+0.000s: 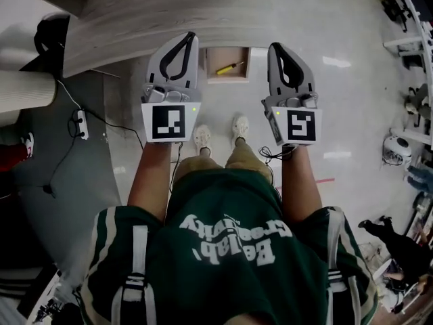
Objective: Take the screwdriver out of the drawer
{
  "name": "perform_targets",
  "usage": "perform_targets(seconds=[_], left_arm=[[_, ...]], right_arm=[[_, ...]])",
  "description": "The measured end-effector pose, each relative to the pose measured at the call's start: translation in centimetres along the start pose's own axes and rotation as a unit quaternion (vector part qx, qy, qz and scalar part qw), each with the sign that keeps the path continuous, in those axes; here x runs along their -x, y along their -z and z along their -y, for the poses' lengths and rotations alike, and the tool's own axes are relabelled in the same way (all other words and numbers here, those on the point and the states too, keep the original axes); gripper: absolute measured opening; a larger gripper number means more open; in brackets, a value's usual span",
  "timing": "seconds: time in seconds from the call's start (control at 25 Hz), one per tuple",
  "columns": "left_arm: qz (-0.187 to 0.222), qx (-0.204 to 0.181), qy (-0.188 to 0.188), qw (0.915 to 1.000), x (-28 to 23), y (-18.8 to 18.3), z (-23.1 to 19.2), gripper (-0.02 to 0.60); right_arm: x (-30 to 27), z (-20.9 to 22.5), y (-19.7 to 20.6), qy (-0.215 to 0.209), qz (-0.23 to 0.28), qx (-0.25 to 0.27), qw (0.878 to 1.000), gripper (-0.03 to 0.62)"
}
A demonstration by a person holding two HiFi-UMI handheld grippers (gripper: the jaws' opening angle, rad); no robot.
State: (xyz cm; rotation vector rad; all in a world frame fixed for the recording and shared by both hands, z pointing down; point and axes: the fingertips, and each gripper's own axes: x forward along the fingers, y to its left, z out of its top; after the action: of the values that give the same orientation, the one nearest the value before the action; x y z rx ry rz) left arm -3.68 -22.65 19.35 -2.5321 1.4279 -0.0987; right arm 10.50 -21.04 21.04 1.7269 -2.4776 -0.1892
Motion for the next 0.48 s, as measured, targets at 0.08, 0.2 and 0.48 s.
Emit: perform_targets(seconds=[0.08,0.2,0.48], left_arm=[[-0.007,-0.003,0.0,1.0,-0.7,1.7,1.0,0.017],[-0.031,-0.019,0.002,0.9993,-1.9,4.6,2.4,0.017],[-0.068,-0.01,0.006,0.9976,-4.7,11.7,3.5,0.017]], right_arm=[[-0.7,0.4,1.9,-0.017,0.0,-0.008,1.0,0.032],[-1.9,0.6,5.1,-0.051,-0.009,-0.018,0.999,0.032],[-6.4,-1.0,12.9,-0.13,-0.047,-0.029,0.99,0.032]])
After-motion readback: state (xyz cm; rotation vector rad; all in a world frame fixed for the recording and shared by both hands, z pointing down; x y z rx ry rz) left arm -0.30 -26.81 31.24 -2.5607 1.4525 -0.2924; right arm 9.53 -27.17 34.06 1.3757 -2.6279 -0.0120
